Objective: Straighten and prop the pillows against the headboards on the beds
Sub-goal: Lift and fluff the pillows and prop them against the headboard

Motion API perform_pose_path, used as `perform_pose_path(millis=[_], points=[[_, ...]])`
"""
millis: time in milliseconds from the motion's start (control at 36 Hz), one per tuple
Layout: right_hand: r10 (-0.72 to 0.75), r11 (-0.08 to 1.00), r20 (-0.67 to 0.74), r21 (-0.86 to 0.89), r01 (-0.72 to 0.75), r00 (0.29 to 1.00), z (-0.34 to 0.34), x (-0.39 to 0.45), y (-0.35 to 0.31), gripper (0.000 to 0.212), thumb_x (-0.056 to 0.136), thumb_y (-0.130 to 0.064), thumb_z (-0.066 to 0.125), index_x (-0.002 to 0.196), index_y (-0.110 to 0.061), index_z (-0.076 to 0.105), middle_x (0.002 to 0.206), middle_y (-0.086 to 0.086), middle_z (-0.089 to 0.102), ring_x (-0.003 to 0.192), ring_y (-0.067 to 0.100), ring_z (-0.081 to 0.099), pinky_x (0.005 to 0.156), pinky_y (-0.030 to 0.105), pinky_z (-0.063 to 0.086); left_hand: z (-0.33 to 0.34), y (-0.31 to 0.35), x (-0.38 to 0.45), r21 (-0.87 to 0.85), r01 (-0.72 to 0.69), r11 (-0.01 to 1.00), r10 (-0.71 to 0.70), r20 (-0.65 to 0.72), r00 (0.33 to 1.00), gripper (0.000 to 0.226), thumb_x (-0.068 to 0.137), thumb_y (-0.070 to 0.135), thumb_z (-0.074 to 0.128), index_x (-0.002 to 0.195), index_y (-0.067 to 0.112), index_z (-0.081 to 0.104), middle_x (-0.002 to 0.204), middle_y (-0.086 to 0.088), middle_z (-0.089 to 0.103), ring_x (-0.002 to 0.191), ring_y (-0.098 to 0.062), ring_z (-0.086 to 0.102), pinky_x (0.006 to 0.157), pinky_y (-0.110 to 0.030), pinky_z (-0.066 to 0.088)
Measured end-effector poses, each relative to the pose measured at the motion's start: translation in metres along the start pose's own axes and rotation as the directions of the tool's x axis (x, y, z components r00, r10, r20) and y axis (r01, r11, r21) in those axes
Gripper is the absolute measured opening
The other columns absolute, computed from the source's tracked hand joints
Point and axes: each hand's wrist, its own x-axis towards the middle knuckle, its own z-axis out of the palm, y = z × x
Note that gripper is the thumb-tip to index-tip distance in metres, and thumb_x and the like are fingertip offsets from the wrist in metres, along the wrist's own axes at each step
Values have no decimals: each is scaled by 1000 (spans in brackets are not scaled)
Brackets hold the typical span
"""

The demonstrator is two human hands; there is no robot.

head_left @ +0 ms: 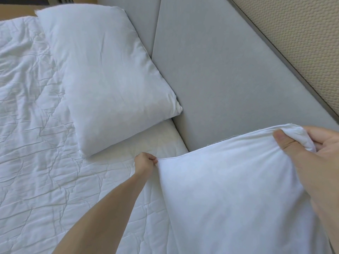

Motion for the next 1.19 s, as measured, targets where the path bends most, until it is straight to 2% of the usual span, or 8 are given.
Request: perform_pose_path(millis=[167,361,500,583,694,861,972,1194], points=[[-25,996,4,-80,26,1000,5,2,-5,20,68,-64,60,78,-47,67,71,-1,71,65,12,61,61,11,44,1,-6,7,64,-4,998,7,-39,999,22,75,-9,64,63,8,72,85,-13,69,79,-22,62,66,-25,43],[-27,991,-16,-132,25,999,10,-2,-1,35,67,-66,58,90,-41,65,74,13,71,78,38,67,75,45,55,-8,-15,-10,362,10,932,34,-114,993,16,80,16,66,74,27,75,96,5,47,98,-22,53,85,-37,47],[-26,991,-50,-132,19,998,11,-1,-3,35,72,-55,61,95,-29,63,72,18,70,66,34,60,67,43,54,-12,-18,-7,419,-19,908,65,-96,993,13,83,25,67,87,33,77,105,2,53,112,-21,49,98,-38,38],[-33,988,-20,-150,30,999,9,0,-8,48,75,-53,63,88,-7,65,72,22,68,62,15,44,60,40,48,-19,-23,-1,399,-92,912,112,-27,993,11,83,31,70,90,35,77,102,1,54,109,-20,52,93,-35,44],[-13,993,37,-119,17,999,3,-1,-15,27,80,-42,75,87,-16,71,71,-2,75,70,17,67,74,39,56,-35,-22,5,291,-94,952,95,10,995,10,85,31,65,80,33,74,97,1,66,91,-22,64,68,-29,47],[13,987,71,-159,-2,997,-5,-15,-16,24,75,-38,81,91,-23,71,79,-17,71,77,-4,66,70,6,46,-60,10,-6,136,-211,968,205,59,977,19,90,31,63,91,15,73,72,2,60,71,-21,54,57,-28,36],[72,991,79,-123,-62,994,-13,-31,-11,29,72,-37,84,94,-23,69,84,-21,69,78,-7,66,68,6,47,-70,65,-34,7,-335,942,318,302,899,26,87,40,66,93,16,73,78,6,60,74,-14,51,69,-29,37],[220,974,151,-86,-209,964,-27,-73,21,44,68,-26,88,101,-29,59,95,-21,66,92,3,66,87,37,55,-61,195,-121,-188,-582,792,564,593,576,21,91,31,64,109,22,70,110,8,71,109,-9,62,96,-22,45]])
